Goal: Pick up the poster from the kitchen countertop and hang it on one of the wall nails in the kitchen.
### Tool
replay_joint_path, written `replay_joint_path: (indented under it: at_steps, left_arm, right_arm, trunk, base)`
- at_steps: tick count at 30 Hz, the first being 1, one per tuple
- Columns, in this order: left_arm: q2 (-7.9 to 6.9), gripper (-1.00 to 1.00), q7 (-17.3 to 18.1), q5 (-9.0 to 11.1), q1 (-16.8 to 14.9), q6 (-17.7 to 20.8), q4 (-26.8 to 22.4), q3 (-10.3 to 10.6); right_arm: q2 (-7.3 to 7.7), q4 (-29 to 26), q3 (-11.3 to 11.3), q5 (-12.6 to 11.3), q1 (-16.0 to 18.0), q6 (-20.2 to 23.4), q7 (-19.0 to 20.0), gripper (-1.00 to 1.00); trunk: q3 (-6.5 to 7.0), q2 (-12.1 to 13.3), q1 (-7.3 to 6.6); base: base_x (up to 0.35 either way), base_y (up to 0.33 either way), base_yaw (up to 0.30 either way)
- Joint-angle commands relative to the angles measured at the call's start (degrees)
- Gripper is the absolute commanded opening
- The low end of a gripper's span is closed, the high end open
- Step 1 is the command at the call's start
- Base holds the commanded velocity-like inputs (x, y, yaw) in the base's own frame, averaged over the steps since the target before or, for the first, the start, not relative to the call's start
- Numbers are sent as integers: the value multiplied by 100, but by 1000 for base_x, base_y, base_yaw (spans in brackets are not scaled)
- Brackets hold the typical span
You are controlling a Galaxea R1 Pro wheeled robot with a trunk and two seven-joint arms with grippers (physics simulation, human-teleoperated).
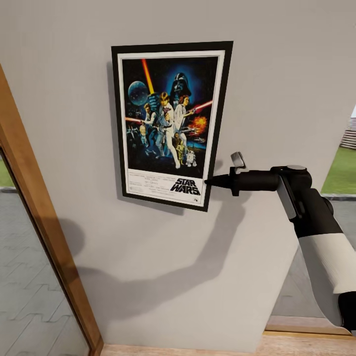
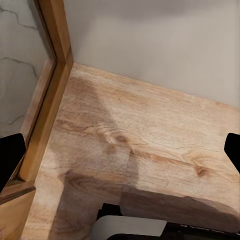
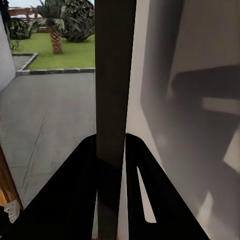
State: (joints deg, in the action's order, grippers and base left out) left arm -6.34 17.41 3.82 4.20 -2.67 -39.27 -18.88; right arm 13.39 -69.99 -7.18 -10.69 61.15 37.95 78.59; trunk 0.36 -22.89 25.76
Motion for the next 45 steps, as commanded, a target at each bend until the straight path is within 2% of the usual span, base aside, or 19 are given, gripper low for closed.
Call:
replay_joint_path:
  at_steps: [1,45]
  left_arm:
    - [1,100,34,39,2,3,-1,-10]
    - [-25,100,34,39,2,6,-1,-10]
  right_arm:
    - [6,8,-16,-47,2,72,7,-100]
    - [6,12,-12,-47,2,72,7,-100]
  trunk:
    - [-1,-3,2]
    - [-1,-3,2]
  base:
    - [0,0,0]
    - [20,0,0]
